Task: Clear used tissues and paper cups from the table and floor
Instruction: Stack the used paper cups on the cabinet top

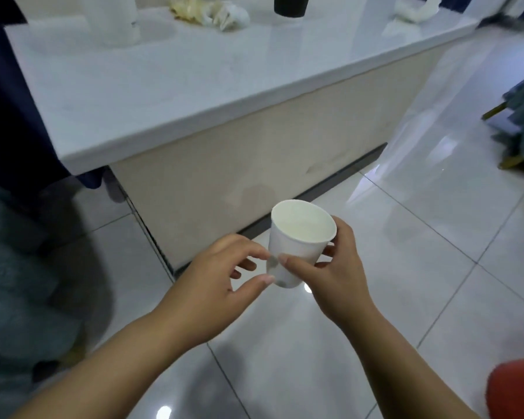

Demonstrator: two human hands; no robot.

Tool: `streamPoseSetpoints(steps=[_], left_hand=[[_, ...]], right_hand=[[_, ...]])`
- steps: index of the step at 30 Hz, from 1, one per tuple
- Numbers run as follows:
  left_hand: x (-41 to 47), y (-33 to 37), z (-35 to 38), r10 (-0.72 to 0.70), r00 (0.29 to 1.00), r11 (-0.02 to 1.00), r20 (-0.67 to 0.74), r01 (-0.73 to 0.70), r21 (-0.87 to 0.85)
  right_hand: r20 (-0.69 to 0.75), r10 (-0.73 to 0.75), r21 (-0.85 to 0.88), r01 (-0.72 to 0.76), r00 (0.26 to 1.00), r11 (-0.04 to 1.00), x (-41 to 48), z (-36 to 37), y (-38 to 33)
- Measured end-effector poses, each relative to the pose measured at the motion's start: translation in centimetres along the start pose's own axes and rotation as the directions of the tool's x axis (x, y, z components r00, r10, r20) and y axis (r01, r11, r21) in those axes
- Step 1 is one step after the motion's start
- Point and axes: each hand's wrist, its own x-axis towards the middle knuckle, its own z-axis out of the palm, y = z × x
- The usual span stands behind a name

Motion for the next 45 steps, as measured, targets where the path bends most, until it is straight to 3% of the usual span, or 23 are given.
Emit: streamPoseSetpoints(steps=[9, 12, 16, 22, 29, 37, 45], left_hand=[[2.8, 13.8, -6.2, -0.134, 0.987, 0.991, 0.094, 0.133, 0.017], [3.8, 18.7, -9.1, -0.21, 0.976, 0.978, 0.061, 0.209, 0.011], [5.0, 25.5, -12.7, -0.356, 0.934, 0.924, -0.021, 0.348, -0.157], [6.5, 31.5, -17.3, -0.495, 0.863, 0.839, -0.103, 0.444, -0.315], [7.1, 28.1, -22.3, -0.688, 0.713, 0.689, -0.137, 0.583, -0.431], [12.9, 18.6, -29.4, -0.758, 0.626, 0.638, -0.183, 0.652, -0.41], [20.7, 11.4, -32.7, -0.718, 0.629, 0.681, -0.299, 0.724, -0.113]], right_hand=[[0.015, 0.105, 0.001, -0.105, 0.994, 0.995, 0.4, -8.3, -12.1], [0.025, 0.158, 0.018, -0.158, 0.987, 0.987, 0.5, -11.1, -17.3], [0.055, 0.198, 0.048, -0.201, 0.979, 0.978, 1.0, -14.7, -24.1], [0.121, 0.236, 0.074, -0.246, 0.964, 0.966, 2.4, -17.4, -32.6], [0.23, 0.28, 0.019, -0.292, 0.932, 0.956, 5.9, -14.0, -36.6], [0.172, 0.345, -0.013, -0.348, 0.923, 0.937, 14.5, -5.8, -39.2], [0.153, 0.299, -0.037, -0.297, 0.942, 0.954, 22.7, -1.1, -40.0]])
